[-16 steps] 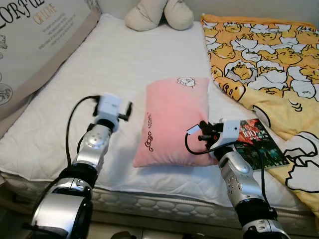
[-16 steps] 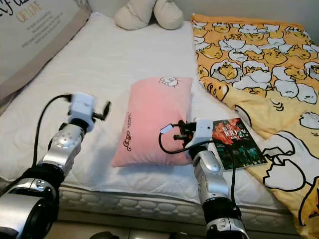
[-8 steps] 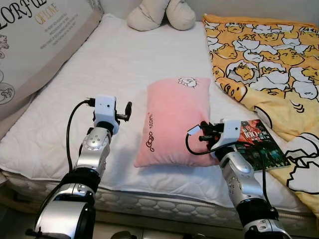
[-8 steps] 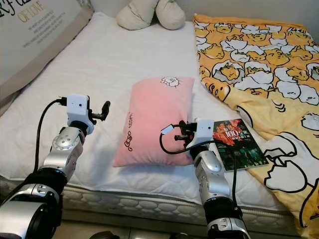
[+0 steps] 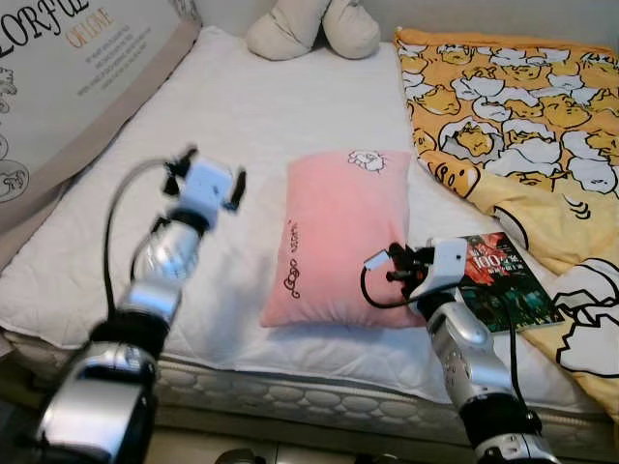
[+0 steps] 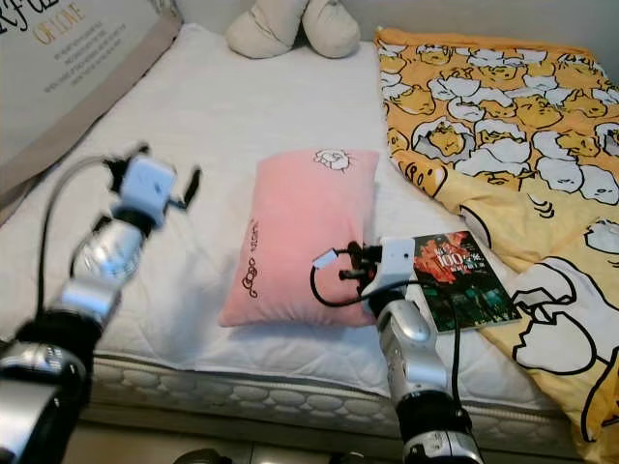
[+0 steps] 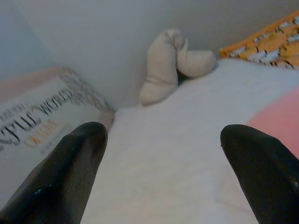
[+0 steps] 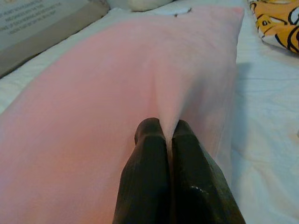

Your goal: Clean up the room

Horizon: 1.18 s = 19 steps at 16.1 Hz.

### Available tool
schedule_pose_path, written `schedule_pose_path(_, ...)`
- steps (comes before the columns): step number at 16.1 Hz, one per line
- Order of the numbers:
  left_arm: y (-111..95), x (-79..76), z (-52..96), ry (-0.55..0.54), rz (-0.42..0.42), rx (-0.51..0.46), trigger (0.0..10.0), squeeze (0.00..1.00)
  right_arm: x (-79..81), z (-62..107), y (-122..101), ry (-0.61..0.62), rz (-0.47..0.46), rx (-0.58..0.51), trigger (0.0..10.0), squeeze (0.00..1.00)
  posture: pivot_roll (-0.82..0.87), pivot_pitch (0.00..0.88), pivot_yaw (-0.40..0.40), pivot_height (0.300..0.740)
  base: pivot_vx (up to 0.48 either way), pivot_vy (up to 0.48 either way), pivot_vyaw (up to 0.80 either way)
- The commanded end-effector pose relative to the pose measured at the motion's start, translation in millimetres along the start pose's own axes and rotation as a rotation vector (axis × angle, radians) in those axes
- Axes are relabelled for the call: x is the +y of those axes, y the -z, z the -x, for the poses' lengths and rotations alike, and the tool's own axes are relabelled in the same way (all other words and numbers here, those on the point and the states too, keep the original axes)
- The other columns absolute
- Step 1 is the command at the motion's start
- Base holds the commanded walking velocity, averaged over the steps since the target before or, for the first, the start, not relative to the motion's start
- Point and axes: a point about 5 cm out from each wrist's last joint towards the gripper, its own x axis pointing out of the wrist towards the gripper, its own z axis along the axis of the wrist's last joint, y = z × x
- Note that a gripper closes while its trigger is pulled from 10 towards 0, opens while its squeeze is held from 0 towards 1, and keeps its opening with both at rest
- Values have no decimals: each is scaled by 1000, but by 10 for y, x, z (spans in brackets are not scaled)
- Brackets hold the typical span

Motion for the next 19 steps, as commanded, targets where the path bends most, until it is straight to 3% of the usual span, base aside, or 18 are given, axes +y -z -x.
schedule_pose_path(1, -9, 40, -12, -13, -21, -10, 10000, 1000, 0, -2, -81, -7, 23, -33, 0, 0, 10, 0, 8, 740, 0, 0, 0)
schedule_pose_path(4, -104, 82, -65, -25, -79, -58, 10000, 1000, -2, -9, -78, -4, 24, -29, 0, 0, 16, 0, 8, 740, 0, 0, 0)
schedule_pose_path(8, -183, 188, -151, -75, -29, -61, 10000, 1000, 42, -27, -74, -11, 18, -30, 0, 0, 23, 0, 12, 740, 0, 0, 0)
schedule_pose_path(10, -220, 114, -178, -14, 15, -70, 10000, 1000, 51, -31, -70, -12, 17, -29, 0, 0, 23, 0, 15, 740, 0, 0, 0)
schedule_pose_path(11, -218, -3, -166, 79, -34, -78, 10000, 90, 56, -32, -67, -12, 15, -30, 0, 0, 20, 0, 18, 740, 0, 0, 0)
schedule_pose_path(12, -215, -48, -154, 114, -67, -86, 10000, 0, 57, -32, -67, -12, 15, -30, 0, 0, 20, 0, 19, 740, 0, 0, 0)
schedule_pose_path(15, -111, -244, -57, 284, -253, -88, 10000, 0, 54, -29, -67, -8, 13, -32, 0, 0, 20, 0, 22, 740, 0, 0, 0)
schedule_pose_path(17, -94, -334, -16, 342, -287, -100, 10000, 0, 51, -25, -65, -7, 13, -32, 0, 0, 18, 0, 23, 740, 0, 0, 0)
schedule_pose_path(19, 4, -347, -18, 322, -90, 11, 10000, 0, 50, -22, -63, -7, 13, -31, 0, 0, 16, 0, 23, 740, 0, 0, 0)
